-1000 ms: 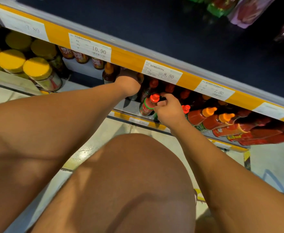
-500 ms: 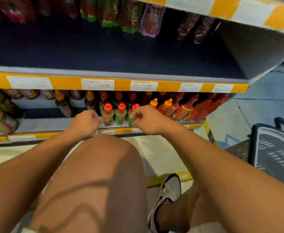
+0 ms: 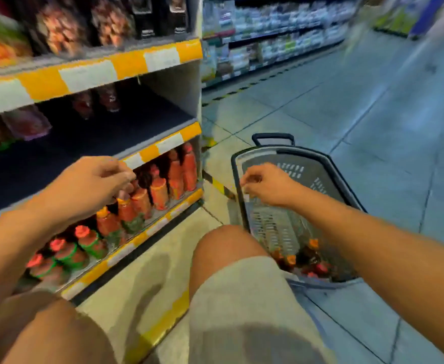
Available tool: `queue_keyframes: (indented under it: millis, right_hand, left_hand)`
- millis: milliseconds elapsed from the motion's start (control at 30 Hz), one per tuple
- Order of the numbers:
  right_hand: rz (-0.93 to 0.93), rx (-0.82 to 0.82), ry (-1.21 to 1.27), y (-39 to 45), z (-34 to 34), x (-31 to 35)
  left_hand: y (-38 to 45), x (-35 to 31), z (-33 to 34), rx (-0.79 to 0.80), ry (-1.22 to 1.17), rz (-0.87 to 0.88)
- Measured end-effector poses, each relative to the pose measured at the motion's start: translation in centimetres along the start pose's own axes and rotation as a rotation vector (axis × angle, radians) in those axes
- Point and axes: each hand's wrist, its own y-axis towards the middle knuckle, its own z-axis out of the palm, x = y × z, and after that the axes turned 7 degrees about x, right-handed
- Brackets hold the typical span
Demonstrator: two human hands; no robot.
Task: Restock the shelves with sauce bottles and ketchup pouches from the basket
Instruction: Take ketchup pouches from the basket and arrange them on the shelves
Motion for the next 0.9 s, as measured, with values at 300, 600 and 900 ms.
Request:
queue_keyframes:
  millis: [300, 600, 900]
  right_hand:
    - [0.381, 0.034, -0.053, -5.9, -3.6, -19.5]
    - [0.505, 0.373, -0.017, -4.2, 3.4, -25.3]
    - [0.384, 0.600, -0.163, -0.6, 8.1, -27.2]
  left_hand:
    - [5.2, -17.5, 15.0, 0.278, 0.295, 0.290]
    - [11.5, -17.6, 34.2, 0.610, 0.549, 0.191]
    - [12.9, -9.0, 44.0, 0.799, 0.686, -0.045]
